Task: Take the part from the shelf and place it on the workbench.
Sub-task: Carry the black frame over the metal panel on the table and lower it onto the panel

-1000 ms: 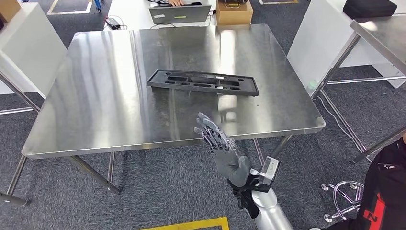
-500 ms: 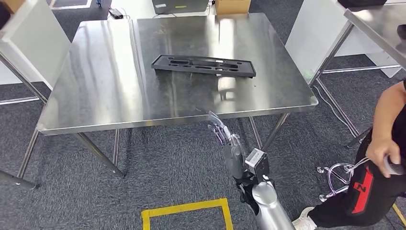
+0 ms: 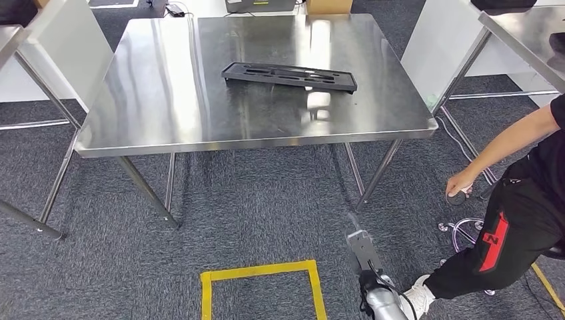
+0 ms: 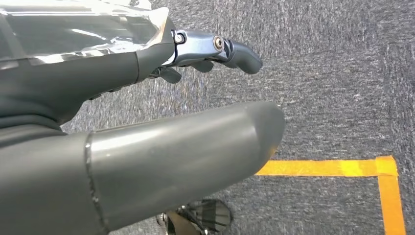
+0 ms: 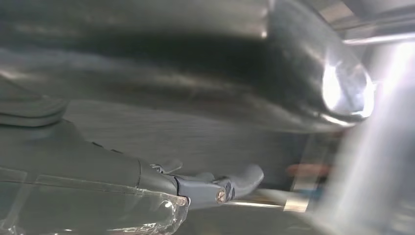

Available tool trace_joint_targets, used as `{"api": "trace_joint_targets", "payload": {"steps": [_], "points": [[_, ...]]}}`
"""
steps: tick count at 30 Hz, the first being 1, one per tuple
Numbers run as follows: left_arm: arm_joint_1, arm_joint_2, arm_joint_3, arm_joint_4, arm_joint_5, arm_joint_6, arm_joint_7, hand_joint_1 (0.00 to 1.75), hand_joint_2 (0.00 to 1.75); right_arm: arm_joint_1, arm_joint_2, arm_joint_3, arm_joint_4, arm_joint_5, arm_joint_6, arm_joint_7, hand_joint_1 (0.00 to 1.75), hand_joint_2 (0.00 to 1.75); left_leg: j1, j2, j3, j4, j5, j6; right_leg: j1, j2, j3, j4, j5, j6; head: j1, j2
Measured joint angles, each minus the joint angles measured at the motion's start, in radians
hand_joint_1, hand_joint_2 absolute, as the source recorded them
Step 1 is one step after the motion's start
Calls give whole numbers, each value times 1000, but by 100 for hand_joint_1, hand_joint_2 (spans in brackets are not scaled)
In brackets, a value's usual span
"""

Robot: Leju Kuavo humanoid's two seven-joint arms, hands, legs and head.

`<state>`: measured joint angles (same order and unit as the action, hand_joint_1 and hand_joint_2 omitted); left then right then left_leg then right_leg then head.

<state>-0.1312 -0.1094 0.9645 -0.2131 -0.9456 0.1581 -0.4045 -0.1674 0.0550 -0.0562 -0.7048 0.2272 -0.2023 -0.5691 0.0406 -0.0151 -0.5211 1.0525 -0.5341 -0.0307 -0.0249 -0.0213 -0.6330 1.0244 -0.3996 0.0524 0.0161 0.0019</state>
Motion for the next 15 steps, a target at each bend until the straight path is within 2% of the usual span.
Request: {"api": "trace_joint_targets", "payload": {"steps": [2, 3, 4, 5, 6, 7, 8, 9, 10, 11, 12, 13, 14, 15], "points": [[2, 0, 0, 0, 3, 2, -2, 0, 0, 5, -11, -41, 117, -15, 13, 53, 0, 0, -8, 3, -13, -8, 10, 31, 2, 1, -5, -5, 14, 21, 2, 0], [4, 0, 0, 0, 4, 3, -6, 0, 0, 11, -15, -65, 169, -35, 26, 92, 0, 0, -12, 6, -21, -11, 21, 47, 0, 4, -13, 2, 3, 24, 2, 0], [5, 0, 1, 0, 4, 2, -10, 0, 0, 20, -18, -91, 216, -57, 34, 134, 0, 0, -13, 9, -32, -15, 33, 61, -2, 6, -24, 26, -26, 21, 2, 0], [6, 0, 1, 0, 5, 2, -15, 0, 0, 30, -19, -117, 257, -74, 32, 174, 0, 0, -14, 11, -45, -17, 46, 72, -4, 9, -40, 69, -70, 13, 3, 0], [7, 1, 1, 0, 5, 1, -20, 0, 0, 42, -21, -142, 293, -84, 21, 210, 0, 0, -16, 11, -60, -18, 59, 78, -4, 12, -58, 131, -121, 6, 5, 0], [9, 2, 1, 0, 4, 1, -24, 0, 0, 53, -23, -163, 322, -90, 10, 236, 0, 0, -18, 11, -76, -17, 72, 81, -4, 14, -73, 198, -162, 5, 5, 0], [11, 1, 1, 0, 4, 1, -26, 0, 0, 63, -25, -180, 347, -93, 0, 255, 0, 0, -20, 12, -92, -16, 86, 81, -3, 17, -78, 253, -182, 9, 6, 0], [13, 1, 1, 0, 3, 0, -27, 0, 0, 72, -28, -194, 368, -94, -9, 272, 0, 0, -22, 14, -110, -15, 99, 79, -3, 19, -69, 285, -181, 19, 6, 0], [14, 0, 1, 1, 2, 0, -28, 0, 0, 78, -30, -205, 384, -93, -18, 288, 0, 0, -24, 17, -126, -15, 112, 77, -3, 19, -41, 279, -163, 29, 5, 0], [13, 0, 1, 1, 0, 0, -27, 0, 0, 83, -31, -213, 399, -89, -27, 309, 0, 0, -24, 20, -142, -14, 125, 74, -3, 20, 5, 240, -141, 37, 5, 0], [12, 0, 1, 0, -2, -1, -27, 0, 0, 86, -32, -219, 411, -81, -37, 333, 0, 0, -24, 22, -154, -14, 138, 70, -3, 20, 65, 170, -133, 39, 5, 0], [10, 0, 0, 0, -4, -2, -25, 0, 0, 88, -32, -223, 421, -70, -47, 356, 0, 0, -25, 23, -163, -14, 149, 65, 2, 20, 129, 84, -141, 33, 5, 0], [8, 0, 0, 0, -6, -4, -22, 0, 0, 89, -33, -225, 430, -56, -58, 381, 0, 0, -26, 24, -166, -16, 161, 58, 7, 21, 174, 17, -156, 22, 5, 0], [7, 0, 0, 0, -6, -6, -20, 0, 0, 90, -34, -225, 438, -42, -67, 402, 0, 0, -27, 25, -166, -20, 172, 51, 12, 22, 199, -29, -170, 10, 5, 0]]}}
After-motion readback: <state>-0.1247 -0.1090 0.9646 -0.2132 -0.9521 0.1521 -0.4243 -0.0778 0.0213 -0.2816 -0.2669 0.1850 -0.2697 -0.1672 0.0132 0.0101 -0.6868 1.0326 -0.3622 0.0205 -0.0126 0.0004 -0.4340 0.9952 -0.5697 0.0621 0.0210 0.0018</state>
